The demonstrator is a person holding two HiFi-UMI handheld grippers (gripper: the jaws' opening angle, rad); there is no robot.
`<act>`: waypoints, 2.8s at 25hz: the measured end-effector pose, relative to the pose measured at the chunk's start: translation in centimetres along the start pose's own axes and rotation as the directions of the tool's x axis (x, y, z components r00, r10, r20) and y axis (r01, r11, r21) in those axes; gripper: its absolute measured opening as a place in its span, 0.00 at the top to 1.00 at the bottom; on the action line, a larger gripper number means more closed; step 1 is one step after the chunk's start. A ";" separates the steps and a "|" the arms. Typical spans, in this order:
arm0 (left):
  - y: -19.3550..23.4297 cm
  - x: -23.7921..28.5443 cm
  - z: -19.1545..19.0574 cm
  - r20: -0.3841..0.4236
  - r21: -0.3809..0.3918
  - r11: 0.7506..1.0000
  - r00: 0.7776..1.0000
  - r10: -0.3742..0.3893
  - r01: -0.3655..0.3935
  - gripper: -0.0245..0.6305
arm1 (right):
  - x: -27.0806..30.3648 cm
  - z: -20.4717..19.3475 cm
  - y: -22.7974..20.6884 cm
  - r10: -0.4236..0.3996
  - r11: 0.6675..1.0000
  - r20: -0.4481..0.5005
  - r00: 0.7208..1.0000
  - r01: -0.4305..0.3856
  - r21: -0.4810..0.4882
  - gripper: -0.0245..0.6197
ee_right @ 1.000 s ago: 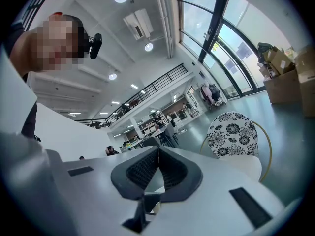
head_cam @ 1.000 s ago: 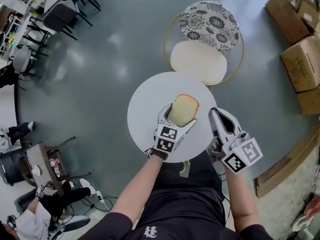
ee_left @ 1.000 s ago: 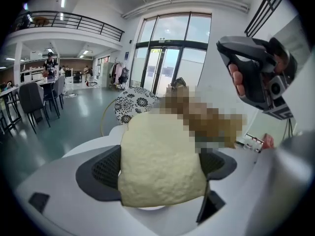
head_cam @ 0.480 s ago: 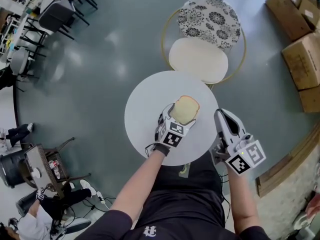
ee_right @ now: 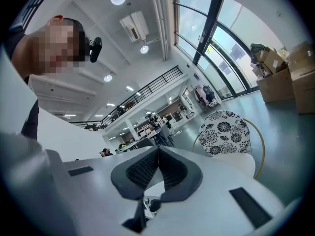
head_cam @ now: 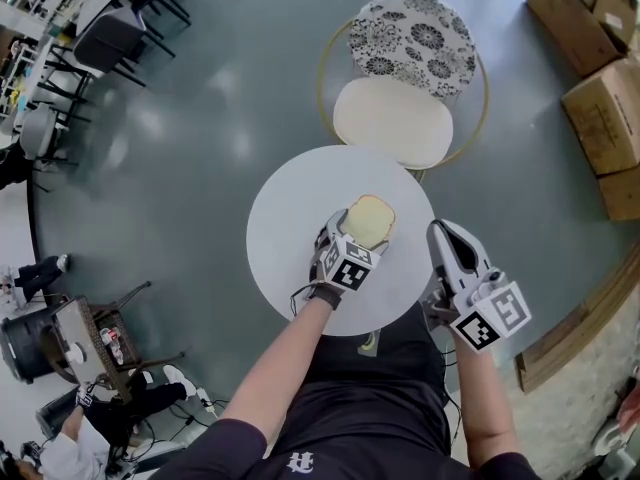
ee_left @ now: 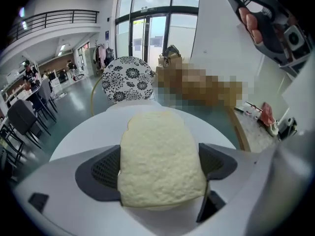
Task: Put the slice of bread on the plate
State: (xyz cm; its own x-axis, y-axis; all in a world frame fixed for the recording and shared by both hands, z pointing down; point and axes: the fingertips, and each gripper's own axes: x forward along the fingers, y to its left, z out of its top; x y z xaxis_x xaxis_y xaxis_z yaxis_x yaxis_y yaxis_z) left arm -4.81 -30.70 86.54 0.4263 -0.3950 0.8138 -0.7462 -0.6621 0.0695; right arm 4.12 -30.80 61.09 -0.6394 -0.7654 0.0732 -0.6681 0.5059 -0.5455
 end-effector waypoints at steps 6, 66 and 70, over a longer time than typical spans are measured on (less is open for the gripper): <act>0.4 0.6 -0.5 -0.025 0.019 0.999 0.999 0.030 -0.030 0.21 | -0.5 0.2 -0.1 -0.005 1.000 0.003 1.000 0.005 0.001 0.95; -3.5 -41.6 26.3 0.769 -0.126 0.991 0.627 0.128 -0.048 0.95 | 0.3 16.6 19.3 0.207 0.939 -0.064 0.976 -0.216 -0.266 0.95; -3.5 -42.5 27.1 0.786 -0.110 0.993 0.607 0.115 -0.045 0.95 | 0.5 17.2 19.7 0.201 0.937 -0.048 0.978 -0.206 -0.283 0.95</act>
State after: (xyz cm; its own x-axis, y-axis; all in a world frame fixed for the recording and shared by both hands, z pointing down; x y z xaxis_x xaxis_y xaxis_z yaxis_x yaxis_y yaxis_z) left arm -6.47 -28.87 36.02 0.5755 -0.8164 0.0487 -0.8163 -0.5697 0.0954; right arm -2.84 -28.11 35.98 -0.7781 -0.6281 0.0026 -0.6018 0.7443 -0.2894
